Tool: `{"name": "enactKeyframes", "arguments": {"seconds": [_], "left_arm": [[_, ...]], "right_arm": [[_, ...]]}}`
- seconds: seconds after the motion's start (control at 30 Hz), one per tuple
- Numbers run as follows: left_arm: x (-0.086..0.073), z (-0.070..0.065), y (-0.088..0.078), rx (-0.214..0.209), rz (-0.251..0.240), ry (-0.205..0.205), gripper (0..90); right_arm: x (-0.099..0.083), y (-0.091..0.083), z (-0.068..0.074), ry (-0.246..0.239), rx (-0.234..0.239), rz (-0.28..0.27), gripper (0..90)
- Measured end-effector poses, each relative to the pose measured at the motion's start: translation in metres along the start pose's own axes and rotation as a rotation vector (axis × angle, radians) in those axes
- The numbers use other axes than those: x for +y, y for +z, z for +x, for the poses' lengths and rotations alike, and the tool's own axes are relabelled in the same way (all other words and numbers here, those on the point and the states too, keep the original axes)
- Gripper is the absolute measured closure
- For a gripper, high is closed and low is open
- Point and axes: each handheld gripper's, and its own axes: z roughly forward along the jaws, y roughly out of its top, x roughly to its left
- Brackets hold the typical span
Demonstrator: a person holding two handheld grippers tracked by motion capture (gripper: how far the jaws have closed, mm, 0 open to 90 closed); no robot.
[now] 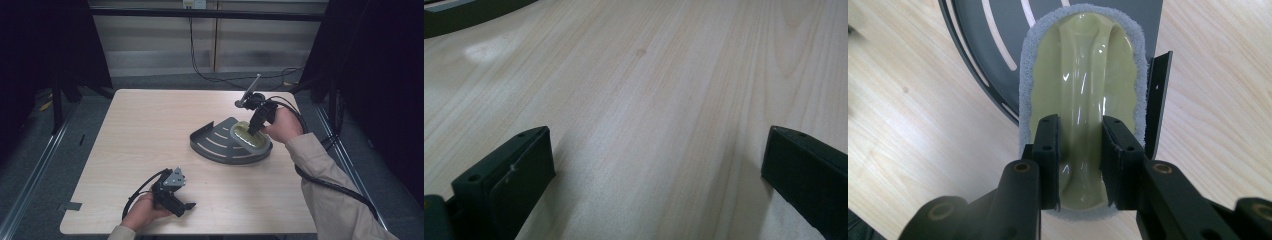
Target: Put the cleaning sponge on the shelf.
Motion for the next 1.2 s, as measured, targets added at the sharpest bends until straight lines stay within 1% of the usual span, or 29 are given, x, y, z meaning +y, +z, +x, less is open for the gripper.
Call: {"name": "enactKeyframes", "arguments": {"seconds": [0.2, 0.27, 0.3, 0.37, 0.47, 0.5, 0.7, 0.77, 0.83, 0.93, 1.2], "left_arm": [[0.0, 0.0, 0.0, 0.0, -0.002, -0.004, 0.0], [0.0, 0.0, 0.0, 0.0, 0.0, 0.001, 0.0], [0.0, 0.0, 0.0, 0.001, -0.003, -0.004, 0.0], [0.0, 0.0, 0.0, 0.001, 0.0, 0.001, 0.0], [0.0, 0.0, 0.0, 0.0, -0.002, -0.003, 0.0], [0.0, 0.0, 0.0, 0.0, 0.0, 0.001, 0.0], [0.0, 0.0, 0.0, 0.0, -0.002, -0.004, 0.0], [0.0, 0.0, 0.0, 0.0, 0.0, 0.001, 0.0], [0.0, 0.0, 0.0, 0.0, -0.002, -0.005, 0.0], [0.0, 0.0, 0.0, 0.0, -0.004, -0.006, 0.0], [0.0, 0.0, 0.0, 0.0, -0.003, -0.006, 0.0]], "right_arm": [[0.003, 0.005, -0.002, 0.014, -0.002, 0.005, 71.0], [0.003, 0.006, -0.002, 0.018, 0.003, 0.005, 71.0], [0.004, 0.008, -0.004, 0.02, -0.004, 0.008, 71.0], [0.004, 0.009, -0.006, 0.025, -0.002, 0.004, 71.0], [0.004, 0.011, -0.008, 0.034, -0.001, 0.007, 71.0], [0.004, 0.011, -0.009, 0.037, -0.008, 0.011, 71.0], [0.006, 0.014, -0.014, 0.047, -0.008, 0.013, 70.9], [0.006, 0.015, -0.015, 0.052, -0.005, 0.012, 71.0], [0.007, 0.016, -0.016, 0.059, -0.015, 0.015, 70.9], [0.007, 0.017, -0.016, 0.066, -0.01, 0.012, 70.9], [0.009, 0.024, -0.018, 0.077, -0.014, 0.02, 70.9]]}}
